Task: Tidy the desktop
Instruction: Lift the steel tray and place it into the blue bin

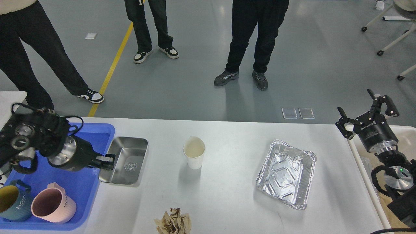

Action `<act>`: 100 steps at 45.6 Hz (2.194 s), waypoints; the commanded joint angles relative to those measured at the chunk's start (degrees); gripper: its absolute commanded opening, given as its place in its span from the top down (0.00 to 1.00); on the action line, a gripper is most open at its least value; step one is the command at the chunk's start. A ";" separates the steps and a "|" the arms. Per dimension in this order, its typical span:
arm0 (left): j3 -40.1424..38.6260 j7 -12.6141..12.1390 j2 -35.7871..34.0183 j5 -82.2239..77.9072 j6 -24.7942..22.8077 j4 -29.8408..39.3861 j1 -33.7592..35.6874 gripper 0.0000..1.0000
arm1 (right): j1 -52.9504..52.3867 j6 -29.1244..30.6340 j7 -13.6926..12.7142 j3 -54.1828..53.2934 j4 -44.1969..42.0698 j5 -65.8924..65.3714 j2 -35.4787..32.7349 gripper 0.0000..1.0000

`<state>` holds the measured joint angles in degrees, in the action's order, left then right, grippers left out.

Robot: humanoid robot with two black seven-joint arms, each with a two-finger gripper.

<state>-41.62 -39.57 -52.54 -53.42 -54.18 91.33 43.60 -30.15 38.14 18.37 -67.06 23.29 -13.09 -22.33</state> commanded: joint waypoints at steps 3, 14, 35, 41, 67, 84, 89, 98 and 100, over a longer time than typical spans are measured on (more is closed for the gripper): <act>-0.13 -0.77 -9.33 14.56 -0.82 0.52 15.53 1.00 | 0.00 0.00 0.00 0.08 0.00 -0.18 0.27 0.00; 5.41 -0.77 -10.66 15.97 -0.82 -0.54 21.79 1.00 | -0.35 -0.17 -0.09 0.00 0.09 -1.50 0.44 0.00; 5.59 13.62 -2.23 -1.24 -0.82 -47.02 15.73 1.00 | -0.53 -0.17 -0.09 0.00 0.17 -1.67 0.53 0.00; 6.99 21.80 0.50 -8.27 3.00 -49.85 9.59 1.00 | -0.35 -0.09 -0.09 0.00 0.17 -1.67 0.53 0.00; 22.81 38.60 20.98 -12.85 21.39 -76.30 3.25 0.99 | 0.88 -0.17 -0.09 0.00 1.32 -1.67 0.44 0.00; 24.92 39.57 22.30 -9.69 25.79 -78.59 1.40 0.87 | 1.05 -0.09 0.00 0.00 1.32 -1.67 0.44 0.00; 25.10 39.65 22.30 -9.60 25.79 -78.59 1.40 0.78 | 1.05 -0.09 0.00 0.00 1.32 -1.67 0.36 0.00; 25.10 40.27 22.39 -9.60 25.79 -78.59 1.40 0.52 | 1.05 -0.09 0.00 0.00 1.32 -1.67 0.36 0.00; 25.10 40.27 22.48 -9.60 25.79 -78.59 1.40 0.47 | 1.05 -0.09 0.00 0.00 1.32 -1.67 0.36 0.00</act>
<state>-16.53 0.59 -30.16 -63.02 -28.39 12.74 45.00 -29.09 38.03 18.37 -67.06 24.61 -14.77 -21.98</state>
